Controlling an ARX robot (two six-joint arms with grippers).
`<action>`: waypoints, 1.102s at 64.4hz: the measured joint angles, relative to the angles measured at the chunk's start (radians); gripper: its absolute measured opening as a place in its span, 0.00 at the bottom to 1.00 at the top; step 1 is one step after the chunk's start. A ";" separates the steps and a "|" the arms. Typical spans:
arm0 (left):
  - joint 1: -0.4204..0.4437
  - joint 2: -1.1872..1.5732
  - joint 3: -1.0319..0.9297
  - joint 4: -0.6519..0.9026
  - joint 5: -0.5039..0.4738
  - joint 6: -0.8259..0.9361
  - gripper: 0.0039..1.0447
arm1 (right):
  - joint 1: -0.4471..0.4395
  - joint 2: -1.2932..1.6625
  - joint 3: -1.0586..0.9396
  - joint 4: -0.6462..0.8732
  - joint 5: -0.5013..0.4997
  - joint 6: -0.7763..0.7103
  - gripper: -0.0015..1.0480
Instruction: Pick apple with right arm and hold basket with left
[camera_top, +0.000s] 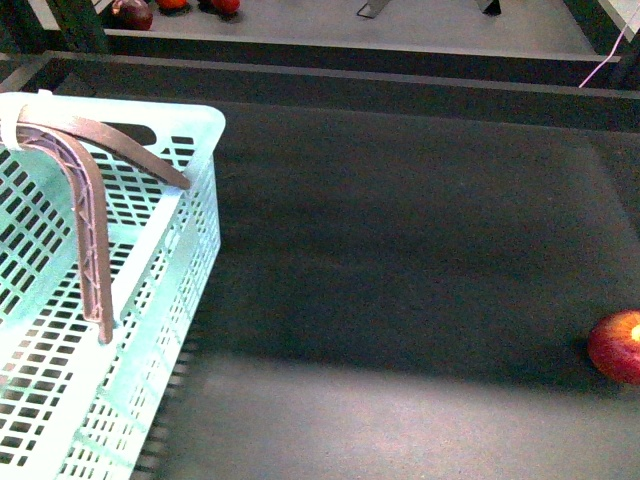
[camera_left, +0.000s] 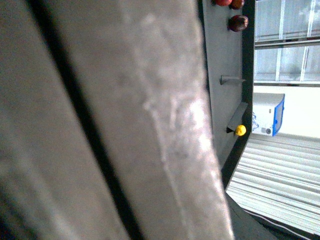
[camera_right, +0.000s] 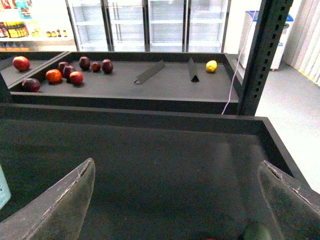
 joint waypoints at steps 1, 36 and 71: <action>0.000 -0.008 0.000 -0.005 0.000 -0.006 0.20 | 0.000 0.000 0.000 0.000 0.000 0.000 0.92; -0.468 -0.051 0.268 -0.117 -0.037 0.017 0.13 | 0.000 0.000 0.000 0.000 0.000 0.000 0.92; -0.703 -0.042 0.290 -0.135 -0.035 0.037 0.13 | 0.000 0.000 0.000 0.000 0.000 0.000 0.92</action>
